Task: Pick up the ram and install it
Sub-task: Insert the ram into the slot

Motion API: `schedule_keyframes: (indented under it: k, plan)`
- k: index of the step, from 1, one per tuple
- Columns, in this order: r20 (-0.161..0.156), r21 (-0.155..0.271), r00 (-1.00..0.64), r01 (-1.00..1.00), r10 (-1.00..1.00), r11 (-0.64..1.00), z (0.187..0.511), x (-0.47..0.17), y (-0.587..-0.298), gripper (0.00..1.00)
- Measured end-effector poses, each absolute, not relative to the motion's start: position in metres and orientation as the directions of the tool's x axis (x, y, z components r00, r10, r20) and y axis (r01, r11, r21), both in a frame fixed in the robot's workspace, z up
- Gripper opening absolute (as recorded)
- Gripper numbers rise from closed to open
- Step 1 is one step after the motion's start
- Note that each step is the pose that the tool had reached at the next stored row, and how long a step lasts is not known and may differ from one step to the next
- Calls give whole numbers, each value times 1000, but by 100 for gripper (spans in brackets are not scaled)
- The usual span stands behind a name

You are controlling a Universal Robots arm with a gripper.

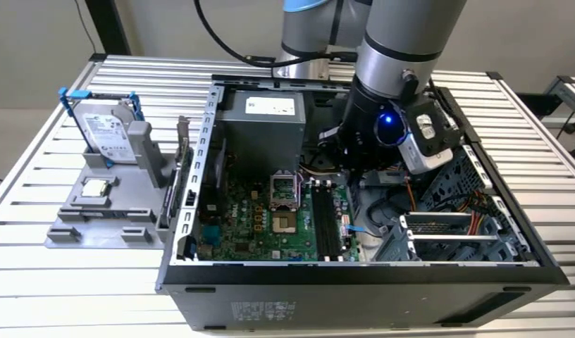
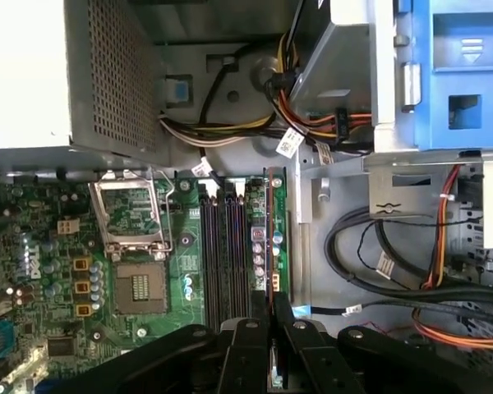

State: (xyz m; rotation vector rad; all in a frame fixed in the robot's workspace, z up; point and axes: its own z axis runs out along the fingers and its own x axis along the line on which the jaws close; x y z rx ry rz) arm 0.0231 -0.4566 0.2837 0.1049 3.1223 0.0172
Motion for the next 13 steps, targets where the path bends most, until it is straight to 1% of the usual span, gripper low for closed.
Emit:
schedule_keyframes:
  k: [13]
  plan:
    - [-19, 12, -998, 67, 67, 998, 264, 23, -457, 0]
